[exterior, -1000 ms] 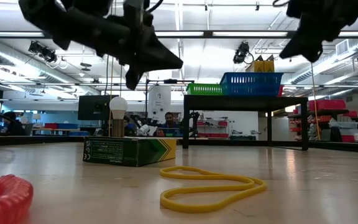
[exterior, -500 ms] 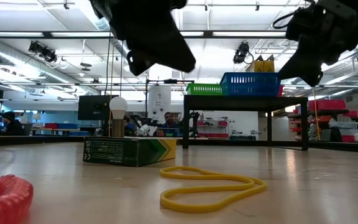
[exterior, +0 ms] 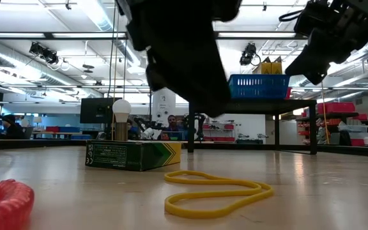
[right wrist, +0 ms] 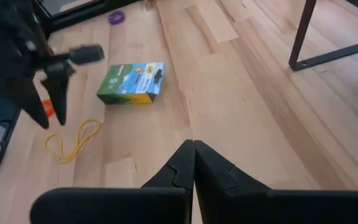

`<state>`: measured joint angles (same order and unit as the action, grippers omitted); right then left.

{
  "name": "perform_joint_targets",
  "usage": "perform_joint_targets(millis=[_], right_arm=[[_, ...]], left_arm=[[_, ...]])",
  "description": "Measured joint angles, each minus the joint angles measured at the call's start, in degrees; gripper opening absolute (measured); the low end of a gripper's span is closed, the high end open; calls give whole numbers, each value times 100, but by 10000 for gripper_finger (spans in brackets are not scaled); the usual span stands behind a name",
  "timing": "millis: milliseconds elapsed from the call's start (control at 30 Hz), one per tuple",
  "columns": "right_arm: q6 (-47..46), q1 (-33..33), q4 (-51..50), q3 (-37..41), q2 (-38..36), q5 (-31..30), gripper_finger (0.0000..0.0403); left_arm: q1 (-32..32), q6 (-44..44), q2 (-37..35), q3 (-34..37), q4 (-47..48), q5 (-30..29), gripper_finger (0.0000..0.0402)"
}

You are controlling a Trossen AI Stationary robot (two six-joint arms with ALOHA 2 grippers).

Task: Pick & Place Office Desk Supplies
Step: Put the yellow rubber band into the green bin

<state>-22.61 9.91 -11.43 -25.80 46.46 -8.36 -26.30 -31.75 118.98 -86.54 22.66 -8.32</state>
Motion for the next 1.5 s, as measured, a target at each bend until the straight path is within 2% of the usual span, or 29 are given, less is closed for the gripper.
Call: perform_joint_targets(millis=[200,467,733,1067,1367,1500], right_arm=[[-2,0,99,0,0,-2,11],[73,0,94,0,0,5,11],[107,0,75,0,0,59,11],[272,0,90,0,1,68,11],[543,0,73,0,2,66,11],[646,-1,56,0,2,67,11]], left_arm=[[0,104,216,-79,33,30,111],[37,818,298,-79,-86,-104,111],[129,862,621,-79,-214,-12,111],[104,1248,627,-88,-294,206,111],[102,1447,837,-97,-481,83,110],[102,1417,841,-97,-466,68,98]])
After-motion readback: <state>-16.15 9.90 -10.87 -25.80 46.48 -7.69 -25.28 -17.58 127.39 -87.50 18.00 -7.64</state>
